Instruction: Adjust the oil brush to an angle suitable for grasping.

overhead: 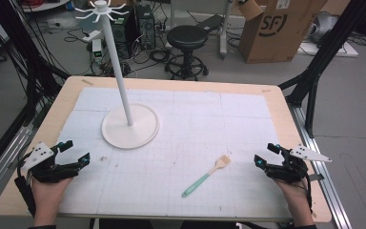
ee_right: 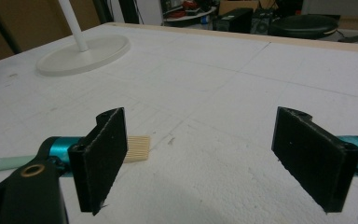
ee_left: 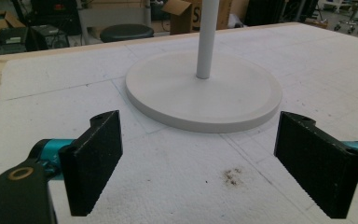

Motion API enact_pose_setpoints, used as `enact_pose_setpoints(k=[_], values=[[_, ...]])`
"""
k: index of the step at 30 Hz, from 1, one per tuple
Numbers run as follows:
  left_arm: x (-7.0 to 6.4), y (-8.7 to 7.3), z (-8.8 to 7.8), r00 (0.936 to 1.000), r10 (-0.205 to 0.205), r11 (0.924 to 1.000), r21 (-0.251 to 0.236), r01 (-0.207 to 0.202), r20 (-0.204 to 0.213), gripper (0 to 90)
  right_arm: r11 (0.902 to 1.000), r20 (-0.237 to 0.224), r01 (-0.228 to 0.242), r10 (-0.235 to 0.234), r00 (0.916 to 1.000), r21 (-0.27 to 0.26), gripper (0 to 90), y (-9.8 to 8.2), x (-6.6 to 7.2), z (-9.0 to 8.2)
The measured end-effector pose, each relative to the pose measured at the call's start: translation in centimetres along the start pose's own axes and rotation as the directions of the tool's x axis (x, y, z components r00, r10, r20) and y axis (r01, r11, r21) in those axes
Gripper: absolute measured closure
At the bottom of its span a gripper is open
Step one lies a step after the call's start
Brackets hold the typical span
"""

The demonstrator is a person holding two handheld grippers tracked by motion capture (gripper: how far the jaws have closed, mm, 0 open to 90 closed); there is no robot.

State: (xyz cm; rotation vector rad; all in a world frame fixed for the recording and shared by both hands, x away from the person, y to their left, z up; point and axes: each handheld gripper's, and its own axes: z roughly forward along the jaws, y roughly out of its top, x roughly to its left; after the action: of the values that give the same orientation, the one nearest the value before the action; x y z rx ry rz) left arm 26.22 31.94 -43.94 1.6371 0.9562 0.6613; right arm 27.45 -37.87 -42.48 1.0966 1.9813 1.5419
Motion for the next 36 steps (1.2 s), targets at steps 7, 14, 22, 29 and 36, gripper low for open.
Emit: enact_pose_setpoints(k=[7,14,22,29,36], values=[[0.0,-0.2,0.2,1.0,0.006,1.0,0.006,-0.006,0.004,15.8,1.0,-0.011,0.005,-0.005,0.9999,0.0,17.0,0.1,-0.1,-0.3],[0.0,-0.7,0.7,0.9999,-0.003,0.9998,0.021,0.002,0.017,16.0,0.9995,-0.047,0.029,-0.028,0.9985,0.013,16.9,0.1,0.3,-0.1],[0.1,-0.7,0.7,0.9997,-0.017,0.9995,0.028,0.016,0.018,16.1,0.9984,-0.107,0.051,-0.047,0.9931,0.027,21.8,0.2,1.4,0.8],[0.0,-0.7,0.8,0.9998,-0.01,0.9994,0.032,0.01,0.016,16.2,0.9929,-0.188,0.105,-0.093,0.9777,0.055,34.9,0.3,3.3,2.1],[0.1,-0.7,0.8,0.9998,-0.016,0.9993,0.035,0.015,0.014,16.7,0.9842,-0.291,0.161,-0.133,0.9476,0.074,53.0,0.2,5.5,3.5]])
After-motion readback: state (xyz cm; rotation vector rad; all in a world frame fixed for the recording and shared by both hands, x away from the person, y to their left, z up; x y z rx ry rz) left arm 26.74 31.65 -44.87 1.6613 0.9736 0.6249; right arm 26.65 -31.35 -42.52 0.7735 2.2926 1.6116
